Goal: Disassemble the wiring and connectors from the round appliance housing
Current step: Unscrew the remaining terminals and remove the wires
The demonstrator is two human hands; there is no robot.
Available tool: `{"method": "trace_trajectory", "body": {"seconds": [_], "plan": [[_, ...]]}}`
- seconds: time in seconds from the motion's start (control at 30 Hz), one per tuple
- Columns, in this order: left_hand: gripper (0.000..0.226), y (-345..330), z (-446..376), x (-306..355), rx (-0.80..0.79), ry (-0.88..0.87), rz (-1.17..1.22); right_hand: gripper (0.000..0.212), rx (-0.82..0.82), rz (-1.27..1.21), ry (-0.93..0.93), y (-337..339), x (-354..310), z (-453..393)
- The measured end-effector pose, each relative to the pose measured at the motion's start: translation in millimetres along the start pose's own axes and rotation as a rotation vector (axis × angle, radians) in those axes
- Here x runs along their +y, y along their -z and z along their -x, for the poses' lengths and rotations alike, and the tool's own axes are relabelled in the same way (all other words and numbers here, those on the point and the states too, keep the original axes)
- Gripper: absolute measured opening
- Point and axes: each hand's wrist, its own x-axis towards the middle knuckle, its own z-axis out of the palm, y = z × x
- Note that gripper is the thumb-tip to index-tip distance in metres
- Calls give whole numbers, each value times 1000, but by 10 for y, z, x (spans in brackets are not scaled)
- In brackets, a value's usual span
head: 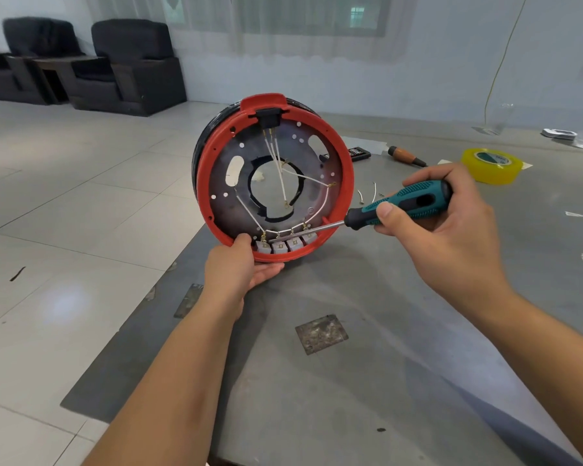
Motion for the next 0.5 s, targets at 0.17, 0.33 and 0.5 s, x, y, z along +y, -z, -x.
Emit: {"method": "trace_trajectory", "body": {"seconds": [0.17, 0.33, 0.5], "plan": [[27, 28, -76, -61, 56, -78, -168, 42, -2, -16, -7, -28, -24, 18], [33, 39, -124, -108, 85, -144, -344, 39, -32, -4, -8, -30, -16, 23], [18, 19, -106, -141, 51, -184, -186, 37, -47, 47, 62, -40, -74, 22]]}}
